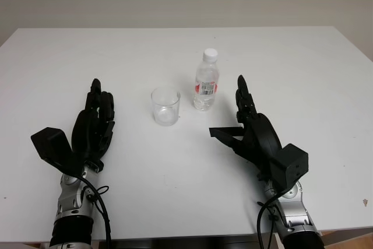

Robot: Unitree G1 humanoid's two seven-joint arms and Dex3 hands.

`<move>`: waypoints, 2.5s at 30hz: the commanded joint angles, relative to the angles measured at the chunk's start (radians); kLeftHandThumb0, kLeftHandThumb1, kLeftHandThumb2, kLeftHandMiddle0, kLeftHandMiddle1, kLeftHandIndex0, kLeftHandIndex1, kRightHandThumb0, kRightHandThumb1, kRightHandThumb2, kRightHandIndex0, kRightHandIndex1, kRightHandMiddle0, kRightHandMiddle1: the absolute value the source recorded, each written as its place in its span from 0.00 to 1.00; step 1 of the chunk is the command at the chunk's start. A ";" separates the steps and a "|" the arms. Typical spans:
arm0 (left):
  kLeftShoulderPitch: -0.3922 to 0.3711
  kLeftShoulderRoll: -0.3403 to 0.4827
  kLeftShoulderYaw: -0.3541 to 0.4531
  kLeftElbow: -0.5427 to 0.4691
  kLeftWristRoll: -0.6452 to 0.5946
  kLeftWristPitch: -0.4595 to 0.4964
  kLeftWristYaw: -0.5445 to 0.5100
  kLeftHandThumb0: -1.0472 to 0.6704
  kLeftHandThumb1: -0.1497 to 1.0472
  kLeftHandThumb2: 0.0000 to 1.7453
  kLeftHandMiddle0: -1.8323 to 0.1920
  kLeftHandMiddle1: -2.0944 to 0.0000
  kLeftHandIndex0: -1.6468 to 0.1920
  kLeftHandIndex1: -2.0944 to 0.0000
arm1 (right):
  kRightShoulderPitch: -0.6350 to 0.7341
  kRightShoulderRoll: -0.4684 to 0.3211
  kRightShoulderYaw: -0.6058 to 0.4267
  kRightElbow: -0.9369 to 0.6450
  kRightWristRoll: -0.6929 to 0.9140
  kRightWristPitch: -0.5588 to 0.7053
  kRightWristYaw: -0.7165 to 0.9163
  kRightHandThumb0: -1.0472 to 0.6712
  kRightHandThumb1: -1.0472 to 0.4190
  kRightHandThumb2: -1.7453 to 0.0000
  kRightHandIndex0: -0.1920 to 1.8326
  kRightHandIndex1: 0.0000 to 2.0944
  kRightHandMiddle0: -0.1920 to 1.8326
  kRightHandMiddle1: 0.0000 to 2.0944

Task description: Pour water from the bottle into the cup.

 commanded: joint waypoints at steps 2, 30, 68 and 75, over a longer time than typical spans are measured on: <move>0.044 0.000 0.001 0.020 0.000 0.016 0.000 0.21 1.00 0.31 0.98 0.97 0.99 0.98 | 0.011 0.009 0.003 -0.016 0.000 0.001 0.000 0.04 0.08 0.97 0.00 0.00 0.00 0.00; 0.016 0.000 0.001 0.045 0.002 0.010 0.005 0.21 1.00 0.31 0.97 0.97 0.99 0.97 | -0.433 -0.009 -0.035 0.350 -0.032 -0.066 -0.054 0.02 0.07 0.97 0.00 0.00 0.00 0.00; 0.021 0.002 0.002 0.026 0.003 0.025 0.012 0.21 1.00 0.31 0.97 0.97 0.99 0.97 | -0.764 0.007 -0.011 0.893 -0.141 0.035 -0.164 0.06 0.11 0.97 0.00 0.00 0.00 0.00; 0.031 0.000 0.001 0.015 0.004 0.027 0.015 0.21 1.00 0.30 0.97 0.97 0.99 0.97 | -0.759 0.038 -0.063 0.903 -0.082 0.016 -0.149 0.16 0.14 0.98 0.01 0.01 0.01 0.01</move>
